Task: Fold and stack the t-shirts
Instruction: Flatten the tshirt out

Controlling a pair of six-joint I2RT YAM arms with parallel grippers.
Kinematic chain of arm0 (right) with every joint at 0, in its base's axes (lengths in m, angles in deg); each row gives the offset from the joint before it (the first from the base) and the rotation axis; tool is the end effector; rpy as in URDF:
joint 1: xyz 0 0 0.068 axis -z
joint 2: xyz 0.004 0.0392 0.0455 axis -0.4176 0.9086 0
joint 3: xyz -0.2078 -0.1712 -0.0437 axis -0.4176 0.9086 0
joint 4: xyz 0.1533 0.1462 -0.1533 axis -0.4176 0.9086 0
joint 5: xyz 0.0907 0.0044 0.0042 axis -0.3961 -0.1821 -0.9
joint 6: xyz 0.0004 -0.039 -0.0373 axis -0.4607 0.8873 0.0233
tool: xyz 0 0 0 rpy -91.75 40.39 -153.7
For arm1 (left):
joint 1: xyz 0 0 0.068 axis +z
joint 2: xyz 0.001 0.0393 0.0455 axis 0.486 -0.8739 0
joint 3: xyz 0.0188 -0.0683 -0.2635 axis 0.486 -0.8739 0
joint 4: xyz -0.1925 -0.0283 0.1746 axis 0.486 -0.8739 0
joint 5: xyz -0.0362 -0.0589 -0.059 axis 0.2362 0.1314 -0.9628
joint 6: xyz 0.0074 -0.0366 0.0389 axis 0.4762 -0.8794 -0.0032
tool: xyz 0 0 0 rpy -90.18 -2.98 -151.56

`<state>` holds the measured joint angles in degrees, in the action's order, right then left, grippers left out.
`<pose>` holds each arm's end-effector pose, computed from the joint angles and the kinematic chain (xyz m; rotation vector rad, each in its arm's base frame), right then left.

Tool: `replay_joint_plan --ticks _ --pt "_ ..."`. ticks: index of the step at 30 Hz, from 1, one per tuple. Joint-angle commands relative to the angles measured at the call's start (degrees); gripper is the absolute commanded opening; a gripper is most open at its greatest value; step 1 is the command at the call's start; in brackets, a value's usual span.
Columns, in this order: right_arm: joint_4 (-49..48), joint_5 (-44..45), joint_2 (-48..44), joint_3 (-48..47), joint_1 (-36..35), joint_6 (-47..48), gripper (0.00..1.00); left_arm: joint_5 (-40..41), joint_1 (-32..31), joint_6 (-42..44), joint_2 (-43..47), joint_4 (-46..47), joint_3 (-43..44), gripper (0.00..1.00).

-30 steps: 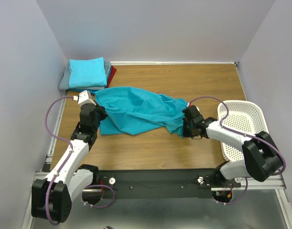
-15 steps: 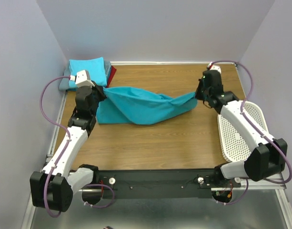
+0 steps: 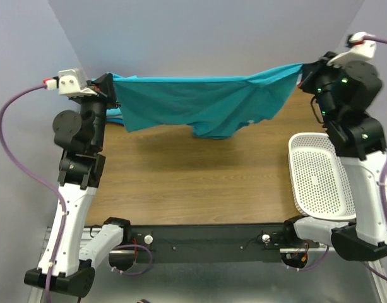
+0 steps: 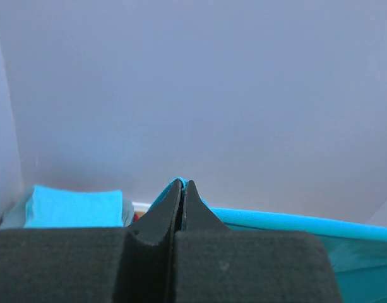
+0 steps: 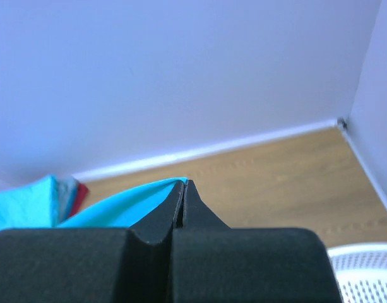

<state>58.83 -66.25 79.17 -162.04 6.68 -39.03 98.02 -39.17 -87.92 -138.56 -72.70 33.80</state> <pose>0.2059 0.0538 0.5373 0.2411 1.5845 0.1614 0.1752 -0.0258 0.4878 -0.2026 1.2462 -0.3075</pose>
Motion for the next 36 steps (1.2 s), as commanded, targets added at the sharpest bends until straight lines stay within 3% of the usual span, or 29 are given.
replay_joint_plan --ticks 1,6,12,18,24,31,36 --pt "2.89 2.25 -1.44 -6.75 0.16 2.76 0.0 -5.16 -0.02 3.48 4.21 -0.47 4.04 0.0" --pt "3.95 2.17 -0.39 -12.3 0.16 3.73 0.0 -10.25 -0.02 3.57 4.13 -2.84 9.58 0.0" --pt "3.07 2.16 3.73 -16.17 0.25 5.13 0.01 -12.47 -0.11 3.57 -0.51 -2.4 9.68 0.0" --pt "0.17 8.48 11.99 -13.71 0.25 7.59 0.01 -13.43 -0.11 1.11 -9.65 1.27 4.24 0.0" --pt "-3.61 12.97 14.38 -9.06 0.25 8.74 0.0 -12.99 -0.11 0.93 -15.02 3.75 1.5 0.0" --pt "-5.46 14.03 11.22 -5.28 0.25 9.53 0.0 -13.17 -0.28 0.06 -11.26 6.21 -2.98 0.0" --pt "-5.72 8.32 5.51 -3.08 0.25 7.51 0.01 -13.61 -0.72 -0.38 -3.37 7.0 -6.84 0.0"
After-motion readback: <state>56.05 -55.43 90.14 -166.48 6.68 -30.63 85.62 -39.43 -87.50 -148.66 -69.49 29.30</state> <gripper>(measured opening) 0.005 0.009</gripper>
